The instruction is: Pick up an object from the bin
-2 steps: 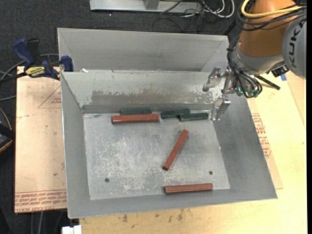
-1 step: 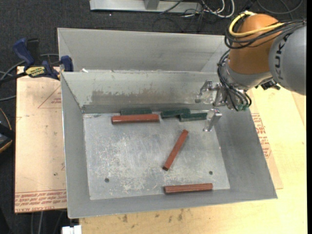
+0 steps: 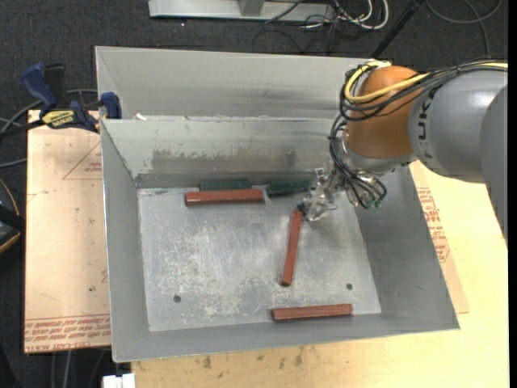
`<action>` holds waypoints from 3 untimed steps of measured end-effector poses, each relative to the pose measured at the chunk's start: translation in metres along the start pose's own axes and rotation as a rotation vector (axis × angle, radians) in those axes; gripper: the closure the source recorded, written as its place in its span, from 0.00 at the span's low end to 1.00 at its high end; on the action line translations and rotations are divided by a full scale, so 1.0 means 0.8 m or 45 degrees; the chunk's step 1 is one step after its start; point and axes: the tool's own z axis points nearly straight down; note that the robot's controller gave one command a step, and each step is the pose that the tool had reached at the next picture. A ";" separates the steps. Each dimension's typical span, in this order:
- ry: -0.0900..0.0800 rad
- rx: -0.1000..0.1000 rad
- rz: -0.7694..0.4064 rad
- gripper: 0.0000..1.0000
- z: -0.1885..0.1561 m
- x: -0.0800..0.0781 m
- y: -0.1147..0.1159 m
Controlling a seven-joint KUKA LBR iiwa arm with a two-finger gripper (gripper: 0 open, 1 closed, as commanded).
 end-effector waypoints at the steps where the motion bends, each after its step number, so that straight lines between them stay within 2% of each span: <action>1: 0.042 -0.007 -0.002 0.00 0.005 0.009 0.000; 2: 0.039 -0.007 -0.002 0.00 0.005 0.008 0.001; 3: 0.006 -0.004 -0.638 1.00 0.001 -0.034 0.057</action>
Offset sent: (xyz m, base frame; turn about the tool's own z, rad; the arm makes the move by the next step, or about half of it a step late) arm 0.0000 0.0000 0.0000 0.0000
